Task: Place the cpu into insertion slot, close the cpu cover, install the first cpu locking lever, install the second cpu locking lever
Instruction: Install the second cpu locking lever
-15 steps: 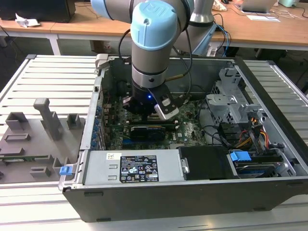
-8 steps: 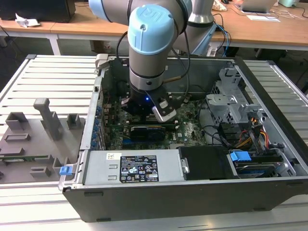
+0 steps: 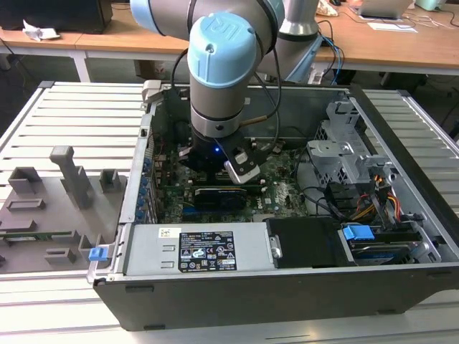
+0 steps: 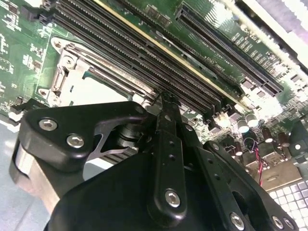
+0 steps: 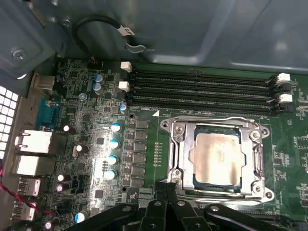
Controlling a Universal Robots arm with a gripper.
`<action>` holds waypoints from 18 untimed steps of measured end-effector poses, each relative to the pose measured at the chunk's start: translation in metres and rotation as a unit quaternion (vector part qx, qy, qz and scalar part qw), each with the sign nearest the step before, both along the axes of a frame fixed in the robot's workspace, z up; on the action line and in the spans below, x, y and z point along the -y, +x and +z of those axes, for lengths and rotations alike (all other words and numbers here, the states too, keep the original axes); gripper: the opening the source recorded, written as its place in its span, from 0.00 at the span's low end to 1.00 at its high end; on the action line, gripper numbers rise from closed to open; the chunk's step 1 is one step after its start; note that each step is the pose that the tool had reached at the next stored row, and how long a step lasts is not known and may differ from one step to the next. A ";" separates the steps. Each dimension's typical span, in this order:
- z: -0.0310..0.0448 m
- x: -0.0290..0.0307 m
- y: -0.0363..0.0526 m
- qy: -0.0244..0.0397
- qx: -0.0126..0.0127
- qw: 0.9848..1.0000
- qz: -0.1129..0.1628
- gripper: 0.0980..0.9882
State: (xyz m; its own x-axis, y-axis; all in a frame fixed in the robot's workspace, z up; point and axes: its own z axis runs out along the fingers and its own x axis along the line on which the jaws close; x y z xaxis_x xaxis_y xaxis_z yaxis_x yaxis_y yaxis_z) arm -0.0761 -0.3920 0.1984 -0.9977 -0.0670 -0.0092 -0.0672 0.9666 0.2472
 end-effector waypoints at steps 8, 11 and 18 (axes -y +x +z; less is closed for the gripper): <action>0.0065 -0.0001 -0.0026 0.004 0.000 1.000 0.000 0.01; 0.0101 -0.0002 -0.0026 0.004 0.000 1.000 0.000 0.01; 0.0161 -0.0002 -0.0026 0.004 0.000 1.000 0.000 0.01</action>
